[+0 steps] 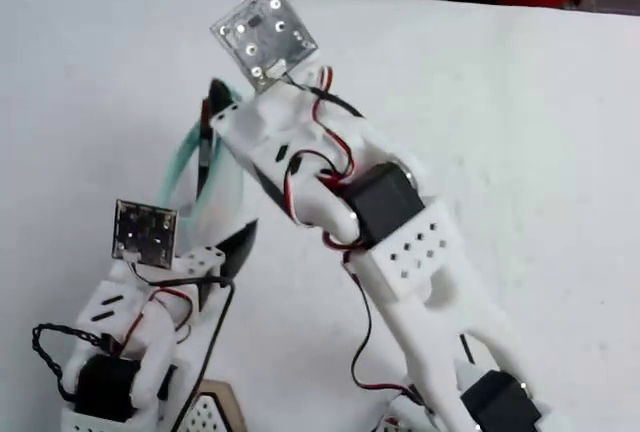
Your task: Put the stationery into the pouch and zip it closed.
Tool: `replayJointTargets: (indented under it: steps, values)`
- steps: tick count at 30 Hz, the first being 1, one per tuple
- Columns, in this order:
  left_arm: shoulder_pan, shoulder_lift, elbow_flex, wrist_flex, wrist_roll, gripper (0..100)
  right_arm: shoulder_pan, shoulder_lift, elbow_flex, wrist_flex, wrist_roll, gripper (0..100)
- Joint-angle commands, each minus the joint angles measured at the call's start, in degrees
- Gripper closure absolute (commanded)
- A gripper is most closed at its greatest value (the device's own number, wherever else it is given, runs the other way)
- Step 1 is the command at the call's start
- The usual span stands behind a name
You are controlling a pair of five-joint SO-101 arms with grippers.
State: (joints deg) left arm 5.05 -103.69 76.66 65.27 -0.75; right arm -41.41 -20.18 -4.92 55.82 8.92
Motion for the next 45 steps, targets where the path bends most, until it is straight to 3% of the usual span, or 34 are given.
replayJointTargets:
  steps: [1,5,10,16,19,22,27,31,36,40,45]
  values:
    - [-0.22,-0.57,-3.96,0.00,0.70,69,-2.68,0.22,-2.29,0.57,0.00,81.9]
    - [-0.57,-0.57,-3.69,-2.11,0.79,69,-3.03,2.07,1.14,1.45,0.00,81.9]
    - [-0.66,-0.57,-3.87,-2.02,0.97,69,-3.03,4.53,1.76,9.80,0.00,81.9]
    - [-0.66,-0.57,-3.60,-2.02,0.97,69,0.04,-4.00,-16.18,15.16,0.00,81.9]
    - [-0.66,-0.57,-3.52,-2.02,0.97,69,1.98,-5.67,-18.37,15.08,0.00,81.9]
    - [-0.66,-0.57,-3.52,-2.02,0.97,69,4.00,-4.97,-14.59,16.48,0.00,83.4]
    - [-0.66,-0.57,-3.52,-2.02,0.97,69,0.84,-1.10,-5.01,16.66,0.00,98.3]
    - [-0.66,-0.57,-3.52,-1.85,0.97,69,-3.56,-0.04,-0.35,18.51,4.31,95.7]
    - [-0.66,-0.57,-3.43,-1.93,0.97,69,-2.86,-0.31,-2.20,20.70,10.55,98.2]
    - [-0.66,-0.57,-3.43,-1.93,0.79,69,1.54,-2.86,-12.13,21.67,6.51,98.1]
    - [-0.66,-0.57,-3.43,-1.93,0.79,69,1.01,-2.95,-15.30,22.02,3.96,98.1]
